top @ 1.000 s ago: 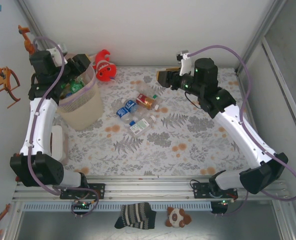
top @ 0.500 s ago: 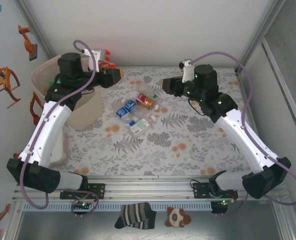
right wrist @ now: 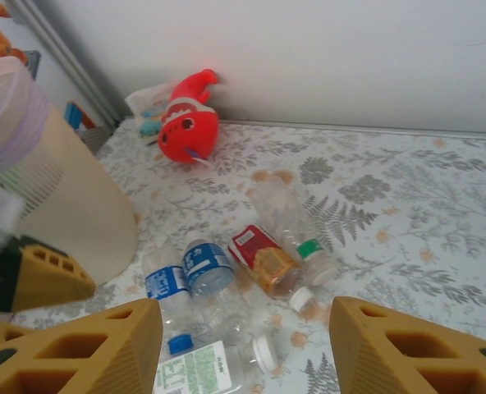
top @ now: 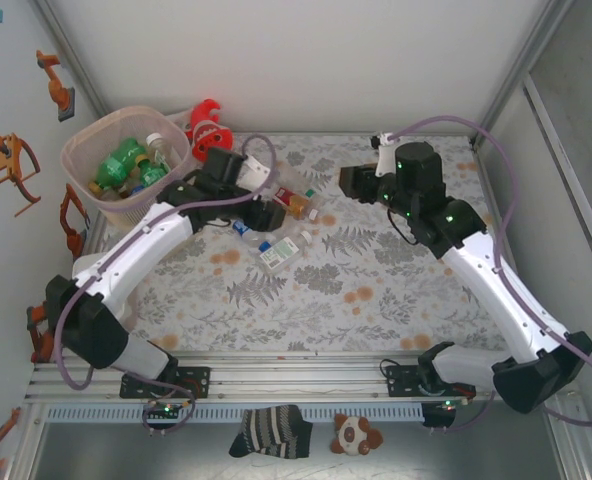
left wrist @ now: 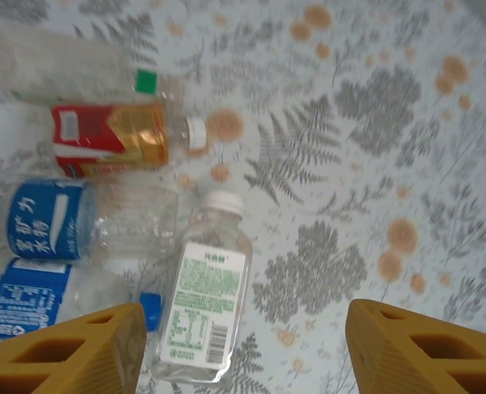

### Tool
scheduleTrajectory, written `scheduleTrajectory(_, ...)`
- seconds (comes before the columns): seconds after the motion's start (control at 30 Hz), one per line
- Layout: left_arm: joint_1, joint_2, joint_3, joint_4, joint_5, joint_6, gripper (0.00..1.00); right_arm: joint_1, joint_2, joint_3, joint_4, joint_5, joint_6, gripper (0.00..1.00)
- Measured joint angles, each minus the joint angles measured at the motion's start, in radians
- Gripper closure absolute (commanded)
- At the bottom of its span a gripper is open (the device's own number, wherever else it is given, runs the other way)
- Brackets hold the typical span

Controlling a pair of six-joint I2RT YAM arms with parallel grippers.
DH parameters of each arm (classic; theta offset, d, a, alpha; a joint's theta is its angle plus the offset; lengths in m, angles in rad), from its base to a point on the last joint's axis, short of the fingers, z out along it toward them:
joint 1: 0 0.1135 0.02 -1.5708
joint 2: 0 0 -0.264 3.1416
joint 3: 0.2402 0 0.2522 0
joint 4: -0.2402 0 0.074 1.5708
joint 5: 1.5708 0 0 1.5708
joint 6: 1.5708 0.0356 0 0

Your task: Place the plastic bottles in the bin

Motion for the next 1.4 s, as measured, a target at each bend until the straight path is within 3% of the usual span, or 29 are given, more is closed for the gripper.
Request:
scheduleTrajectory(0.4,-0.140,0.235,0.032,-0.106,-0.148,0.033,0.24,0.000,-0.151,-0.071,-0.050,0.140,0.023,0.41)
scheduleTrajectory(0.9,-0.174,0.406,0.154,-0.203,-0.313,0.078,0.08,0.000,-0.173,-0.107,-0.074,0.163,0.022,0.42)
scheduleTrajectory(1.4,-0.173,0.516,0.216,-0.209,-0.334,0.138,0.13,0.000,-0.171,-0.107,-0.079,0.191,0.023,0.43)
